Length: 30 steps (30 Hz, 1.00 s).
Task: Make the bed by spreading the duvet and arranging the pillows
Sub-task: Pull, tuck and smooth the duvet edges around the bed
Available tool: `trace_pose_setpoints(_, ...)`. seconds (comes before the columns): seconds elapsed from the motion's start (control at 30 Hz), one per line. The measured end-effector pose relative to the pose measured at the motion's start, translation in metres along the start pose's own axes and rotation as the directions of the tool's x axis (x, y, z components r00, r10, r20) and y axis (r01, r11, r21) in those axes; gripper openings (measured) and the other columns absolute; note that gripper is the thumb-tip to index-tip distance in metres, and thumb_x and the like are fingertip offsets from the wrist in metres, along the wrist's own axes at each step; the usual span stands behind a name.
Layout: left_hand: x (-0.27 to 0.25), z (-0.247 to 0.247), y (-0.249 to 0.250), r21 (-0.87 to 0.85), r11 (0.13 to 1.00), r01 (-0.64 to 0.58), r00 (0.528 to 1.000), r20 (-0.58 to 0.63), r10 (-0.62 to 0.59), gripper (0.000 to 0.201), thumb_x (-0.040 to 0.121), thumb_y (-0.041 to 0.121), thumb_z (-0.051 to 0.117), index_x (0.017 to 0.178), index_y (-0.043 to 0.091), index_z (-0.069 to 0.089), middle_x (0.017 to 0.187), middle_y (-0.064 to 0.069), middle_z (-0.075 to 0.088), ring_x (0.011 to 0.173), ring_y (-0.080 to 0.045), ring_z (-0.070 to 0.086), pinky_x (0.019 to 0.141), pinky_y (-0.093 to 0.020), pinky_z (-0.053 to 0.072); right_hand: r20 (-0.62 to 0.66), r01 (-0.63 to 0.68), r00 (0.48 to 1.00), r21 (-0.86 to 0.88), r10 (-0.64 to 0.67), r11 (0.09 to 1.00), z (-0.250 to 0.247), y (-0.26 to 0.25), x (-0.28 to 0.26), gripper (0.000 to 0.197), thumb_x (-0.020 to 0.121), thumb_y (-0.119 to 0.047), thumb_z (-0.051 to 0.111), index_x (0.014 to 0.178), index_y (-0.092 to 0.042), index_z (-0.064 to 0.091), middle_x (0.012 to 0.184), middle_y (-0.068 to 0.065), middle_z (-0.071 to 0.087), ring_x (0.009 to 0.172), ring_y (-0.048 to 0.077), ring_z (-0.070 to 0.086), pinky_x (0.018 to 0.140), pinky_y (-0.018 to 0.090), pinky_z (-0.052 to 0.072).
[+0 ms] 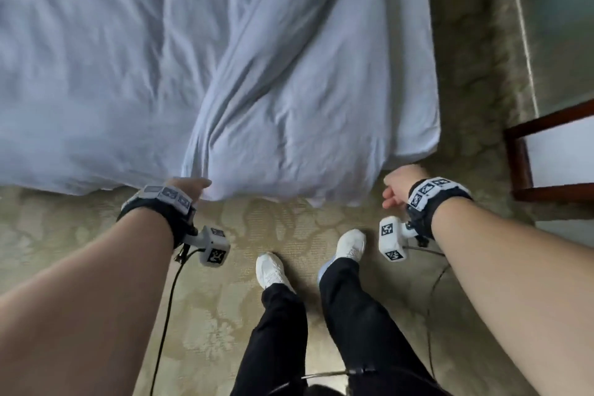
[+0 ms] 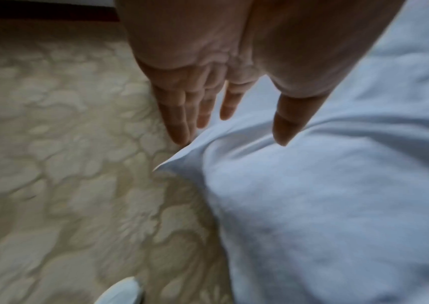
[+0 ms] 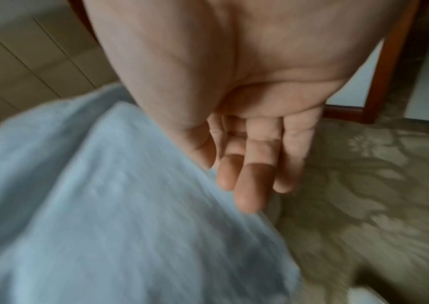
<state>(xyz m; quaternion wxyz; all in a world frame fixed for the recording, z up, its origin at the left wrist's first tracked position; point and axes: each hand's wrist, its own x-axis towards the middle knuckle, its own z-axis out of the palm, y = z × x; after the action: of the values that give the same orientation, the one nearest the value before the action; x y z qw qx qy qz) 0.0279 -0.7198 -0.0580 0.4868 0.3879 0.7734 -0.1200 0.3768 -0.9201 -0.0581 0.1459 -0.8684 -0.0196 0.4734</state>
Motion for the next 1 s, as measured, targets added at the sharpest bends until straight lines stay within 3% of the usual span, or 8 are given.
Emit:
trace_pose_setpoints(0.07,-0.031,-0.028,0.036,-0.074,0.991,-0.11,0.994,-0.018,0.109,0.055,0.092,0.029,0.074,0.128,-0.01,0.061,0.136,-0.031,0.059,0.126,-0.046,0.058,0.106,-0.054,0.048,-0.042,0.129,0.991,0.024,-0.128,0.991,-0.037,-0.042,-0.038,0.015,0.1,-0.006,0.049,0.101,-0.002,0.063,0.069,0.012,0.066,0.035,0.017,0.061,0.033,0.018,0.042)
trace_pose_setpoints(0.17,-0.093,-0.07,0.106,-0.112,0.947,-0.301,0.954,-0.042,0.298,0.047,0.093,0.032,0.073,0.121,-0.004,0.064,0.114,-0.022,0.068,0.117,-0.041,0.064,0.102,-0.052,0.053,-0.144,0.26,0.961,0.173,-0.237,0.95,-0.096,-0.094,-0.098,0.021,0.097,0.005,0.044,0.084,-0.001,0.059,0.048,0.014,0.057,0.026,0.019,0.052,0.028,0.019,0.037)
trace_pose_setpoints(0.27,-0.189,-0.096,0.167,-0.176,0.875,-0.452,0.891,-0.047,0.451,0.024,0.098,0.028,0.068,0.098,0.004,0.063,0.092,-0.014,0.061,0.096,-0.034,0.065,0.094,-0.046,0.055,-0.223,0.393,0.91,0.197,-0.349,0.898,-0.155,-0.131,-0.15,0.025,0.097,0.003,0.046,0.076,-0.006,0.058,0.062,0.018,0.057,0.03,0.02,0.054,0.036,0.023,0.041)
trace_pose_setpoints(0.33,-0.248,-0.104,0.201,-0.182,0.809,-0.558,0.829,-0.07,0.556,0.019,0.099,0.024,0.066,0.101,0.005,0.064,0.093,-0.015,0.061,0.089,-0.032,0.061,0.089,-0.047,0.056,-0.269,0.484,0.86,0.161,-0.433,0.86,-0.197,-0.15,-0.18,0.022,0.097,-0.005,0.05,0.079,-0.006,0.063,0.068,0.019,0.062,0.038,0.024,0.059,0.044,0.026,0.045)
trace_pose_setpoints(0.5,-0.374,-0.099,0.259,-0.185,0.684,-0.706,0.707,-0.121,0.697,0.022,0.097,0.025,0.069,0.113,0.01,0.067,0.097,-0.009,0.065,0.089,-0.03,0.066,0.087,-0.046,0.058,-0.344,0.627,0.761,0.175,-0.55,0.759,-0.299,-0.183,-0.232,0.017,0.099,-0.008,0.05,0.087,-0.008,0.062,0.072,0.016,0.064,0.041,0.024,0.059,0.038,0.019,0.038)
trace_pose_setpoints(0.63,-0.453,-0.067,0.3,-0.196,0.612,-0.766,0.641,-0.162,0.751,0.024,0.098,0.024,0.068,0.116,0.008,0.065,0.097,-0.01,0.066,0.095,-0.031,0.07,0.09,-0.048,0.059,-0.387,0.702,0.693,0.169,-0.608,0.692,-0.374,-0.191,-0.238,0.014,0.096,-0.012,0.051,0.089,-0.011,0.064,0.068,0.012,0.068,0.048,0.027,0.064,0.045,0.024,0.044)
trace_pose_setpoints(0.77,-0.51,-0.004,0.339,-0.243,0.557,-0.794,0.603,-0.197,0.773,0.023,0.097,0.023,0.069,0.114,0.008,0.065,0.097,-0.009,0.067,0.087,-0.028,0.069,0.088,-0.048,0.059,-0.389,0.75,0.639,0.123,-0.664,0.65,-0.447,-0.183,-0.224,0.013,0.097,-0.014,0.052,0.093,-0.01,0.065,0.066,0.01,0.069,0.048,0.027,0.066,0.046,0.025,0.045)
trace_pose_setpoints(1.0,-0.575,0.117,0.409,-0.321,0.569,-0.757,0.628,-0.118,0.769,0.012,0.103,0.012,0.057,0.109,0.004,0.063,0.097,-0.006,0.063,0.078,-0.026,0.064,0.076,-0.041,0.057,-0.374,0.772,0.601,0.039,-0.707,0.635,-0.576,-0.151,-0.176,0.009,0.095,-0.019,0.058,0.093,-0.013,0.065,0.068,0.009,0.07,0.047,0.022,0.066,0.046,0.022,0.043)
